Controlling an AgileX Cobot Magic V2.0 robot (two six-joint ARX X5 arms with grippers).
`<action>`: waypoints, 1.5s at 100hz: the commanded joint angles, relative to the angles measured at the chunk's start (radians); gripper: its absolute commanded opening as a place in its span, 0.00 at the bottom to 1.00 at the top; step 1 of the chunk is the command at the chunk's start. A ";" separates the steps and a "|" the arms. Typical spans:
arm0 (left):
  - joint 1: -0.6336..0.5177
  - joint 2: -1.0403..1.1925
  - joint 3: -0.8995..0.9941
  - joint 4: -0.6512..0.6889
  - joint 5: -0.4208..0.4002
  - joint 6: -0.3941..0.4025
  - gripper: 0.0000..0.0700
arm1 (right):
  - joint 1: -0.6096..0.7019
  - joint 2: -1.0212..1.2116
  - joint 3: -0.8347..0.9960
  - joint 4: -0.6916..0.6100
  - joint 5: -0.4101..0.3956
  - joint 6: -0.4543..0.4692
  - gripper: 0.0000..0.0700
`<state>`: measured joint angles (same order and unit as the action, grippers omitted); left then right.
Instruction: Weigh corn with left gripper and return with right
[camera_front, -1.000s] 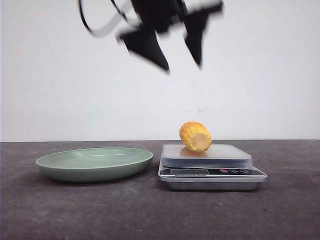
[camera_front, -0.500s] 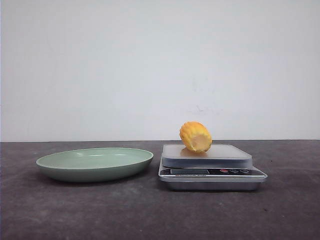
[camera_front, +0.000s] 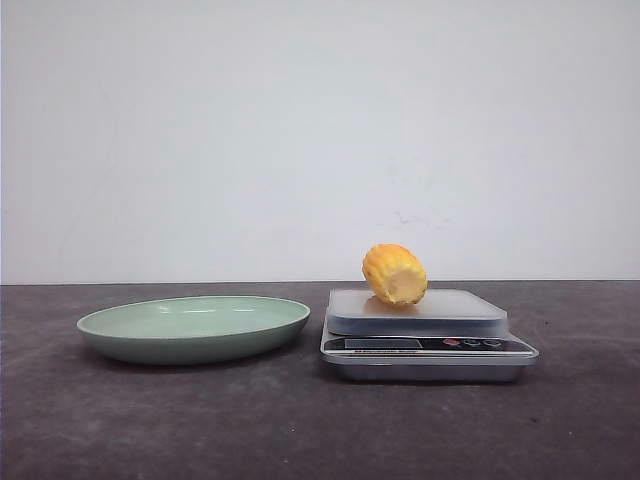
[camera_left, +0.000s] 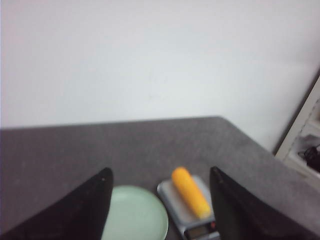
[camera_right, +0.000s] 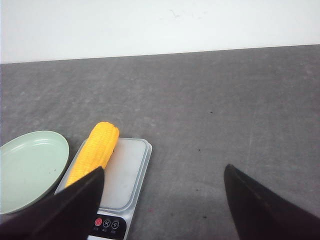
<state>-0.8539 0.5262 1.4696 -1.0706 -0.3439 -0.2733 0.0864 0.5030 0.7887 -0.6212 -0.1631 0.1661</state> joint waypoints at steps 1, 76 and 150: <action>-0.007 -0.014 0.012 -0.014 0.002 -0.054 0.43 | 0.004 0.005 0.012 0.006 -0.002 -0.010 0.69; 0.357 -0.046 0.012 -0.011 0.192 -0.095 0.07 | 0.058 0.033 0.012 0.021 -0.050 -0.022 0.69; 0.660 -0.107 0.010 -0.135 0.346 0.056 0.10 | 0.344 0.426 0.129 0.167 -0.047 0.040 0.72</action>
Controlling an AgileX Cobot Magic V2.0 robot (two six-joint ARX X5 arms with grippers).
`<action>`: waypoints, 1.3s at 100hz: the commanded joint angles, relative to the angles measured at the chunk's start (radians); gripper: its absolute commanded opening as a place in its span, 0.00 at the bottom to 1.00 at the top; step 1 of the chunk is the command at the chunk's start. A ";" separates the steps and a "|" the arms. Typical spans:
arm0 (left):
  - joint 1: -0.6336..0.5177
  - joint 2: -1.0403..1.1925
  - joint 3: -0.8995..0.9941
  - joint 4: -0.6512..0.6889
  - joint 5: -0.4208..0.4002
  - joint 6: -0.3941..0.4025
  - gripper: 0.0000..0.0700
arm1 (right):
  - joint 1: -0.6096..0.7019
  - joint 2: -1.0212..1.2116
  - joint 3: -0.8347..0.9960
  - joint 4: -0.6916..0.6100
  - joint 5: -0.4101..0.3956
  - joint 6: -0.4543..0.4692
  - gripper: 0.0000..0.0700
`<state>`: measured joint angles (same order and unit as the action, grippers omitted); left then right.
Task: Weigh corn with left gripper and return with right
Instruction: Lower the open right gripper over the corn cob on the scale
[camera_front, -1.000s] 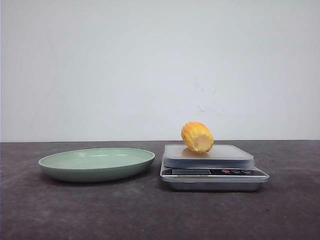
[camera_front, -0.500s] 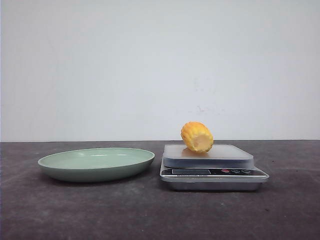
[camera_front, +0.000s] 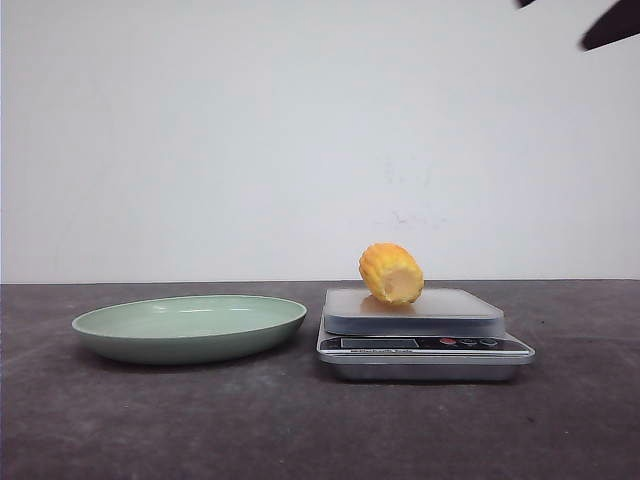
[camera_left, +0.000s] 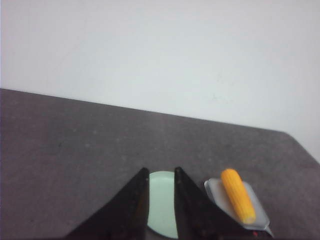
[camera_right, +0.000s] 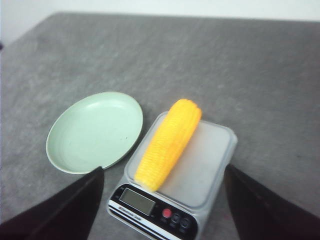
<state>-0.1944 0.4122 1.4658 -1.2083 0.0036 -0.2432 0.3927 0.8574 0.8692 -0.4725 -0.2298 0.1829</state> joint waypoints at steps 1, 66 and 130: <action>0.000 0.007 0.014 0.002 -0.002 0.026 0.10 | 0.044 0.084 0.055 0.018 0.024 0.024 0.72; 0.000 0.007 0.014 -0.082 -0.004 0.071 0.21 | 0.142 0.679 0.310 0.018 0.101 0.072 0.73; 0.000 0.007 0.014 -0.085 -0.004 0.072 0.23 | 0.145 0.803 0.310 0.061 0.100 0.105 0.73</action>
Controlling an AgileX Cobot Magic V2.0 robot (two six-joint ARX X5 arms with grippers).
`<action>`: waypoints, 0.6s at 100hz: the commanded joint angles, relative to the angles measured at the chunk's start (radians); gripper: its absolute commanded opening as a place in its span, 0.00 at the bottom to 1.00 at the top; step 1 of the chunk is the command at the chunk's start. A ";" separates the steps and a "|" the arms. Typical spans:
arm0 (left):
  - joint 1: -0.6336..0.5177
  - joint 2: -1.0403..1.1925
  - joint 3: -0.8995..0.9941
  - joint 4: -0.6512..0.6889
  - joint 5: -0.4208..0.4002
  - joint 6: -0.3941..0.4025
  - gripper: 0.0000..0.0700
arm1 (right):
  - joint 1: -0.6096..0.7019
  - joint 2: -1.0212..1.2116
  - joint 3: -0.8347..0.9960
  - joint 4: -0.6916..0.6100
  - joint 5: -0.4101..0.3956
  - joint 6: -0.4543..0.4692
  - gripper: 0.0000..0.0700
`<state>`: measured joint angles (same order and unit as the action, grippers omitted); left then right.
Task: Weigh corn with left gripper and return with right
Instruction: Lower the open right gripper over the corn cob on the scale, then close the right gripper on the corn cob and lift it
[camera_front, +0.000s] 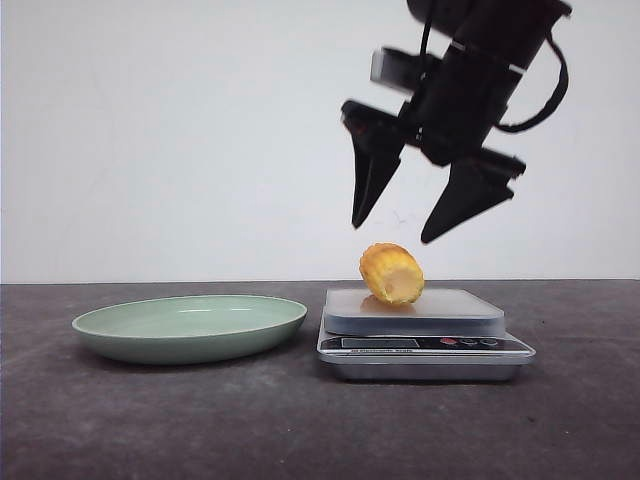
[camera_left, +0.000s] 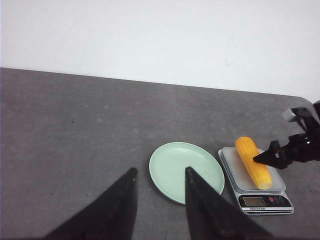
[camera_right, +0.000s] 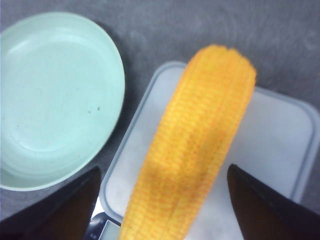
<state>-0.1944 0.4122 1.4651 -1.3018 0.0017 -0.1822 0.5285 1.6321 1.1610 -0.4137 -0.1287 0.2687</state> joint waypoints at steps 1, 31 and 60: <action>0.000 0.007 0.015 0.008 -0.002 0.011 0.23 | 0.010 0.029 0.018 0.002 0.000 0.020 0.73; 0.000 0.007 0.015 0.006 -0.002 0.011 0.23 | 0.013 0.048 0.018 -0.007 0.028 0.051 0.47; 0.000 0.006 0.015 0.001 -0.002 0.013 0.23 | 0.020 0.094 0.018 -0.018 0.026 0.072 0.47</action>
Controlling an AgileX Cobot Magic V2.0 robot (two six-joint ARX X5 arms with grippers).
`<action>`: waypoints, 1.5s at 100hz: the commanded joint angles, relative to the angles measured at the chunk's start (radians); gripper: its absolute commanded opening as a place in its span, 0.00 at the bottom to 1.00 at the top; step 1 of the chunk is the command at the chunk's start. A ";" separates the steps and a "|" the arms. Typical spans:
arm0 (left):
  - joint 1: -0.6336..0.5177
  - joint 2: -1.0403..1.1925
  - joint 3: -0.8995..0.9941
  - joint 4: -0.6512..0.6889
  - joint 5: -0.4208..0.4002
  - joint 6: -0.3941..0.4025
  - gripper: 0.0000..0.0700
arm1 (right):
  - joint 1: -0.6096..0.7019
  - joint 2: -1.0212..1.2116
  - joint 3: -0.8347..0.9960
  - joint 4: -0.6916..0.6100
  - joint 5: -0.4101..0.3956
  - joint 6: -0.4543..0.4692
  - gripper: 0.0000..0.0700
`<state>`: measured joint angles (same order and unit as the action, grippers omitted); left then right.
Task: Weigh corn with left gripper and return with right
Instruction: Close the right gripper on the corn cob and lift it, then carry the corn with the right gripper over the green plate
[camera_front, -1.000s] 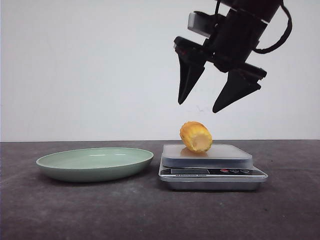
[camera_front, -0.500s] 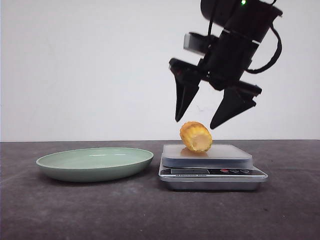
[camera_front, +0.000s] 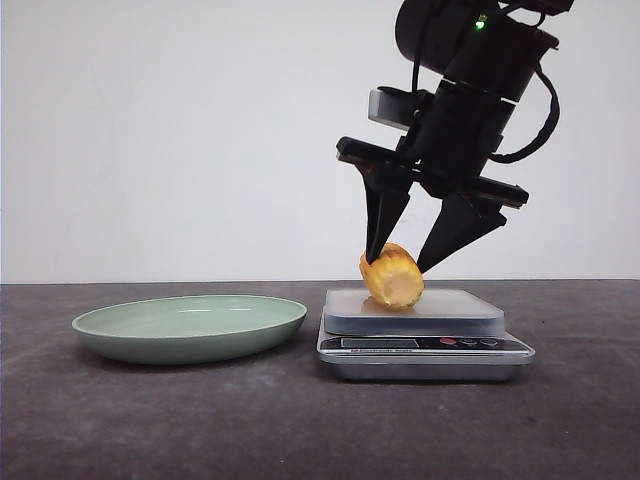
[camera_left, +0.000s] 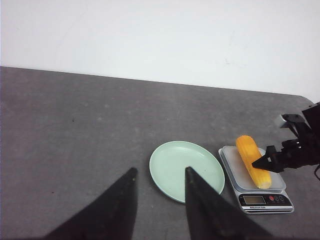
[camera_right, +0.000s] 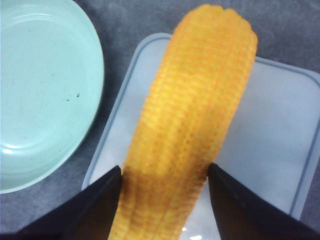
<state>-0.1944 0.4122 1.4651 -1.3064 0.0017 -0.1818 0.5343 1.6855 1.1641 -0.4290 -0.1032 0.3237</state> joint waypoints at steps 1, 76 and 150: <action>0.000 0.006 0.015 0.005 -0.002 0.013 0.23 | 0.014 0.042 0.015 -0.004 0.001 0.018 0.47; 0.000 0.006 0.015 0.001 -0.002 0.013 0.23 | 0.136 -0.185 0.021 0.019 0.130 -0.055 0.00; 0.000 0.006 0.015 -0.009 -0.002 0.013 0.23 | 0.368 0.029 0.278 0.123 0.155 -0.035 0.00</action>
<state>-0.1944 0.4122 1.4651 -1.3182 0.0010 -0.1753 0.8909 1.6642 1.4174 -0.3096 0.0463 0.2852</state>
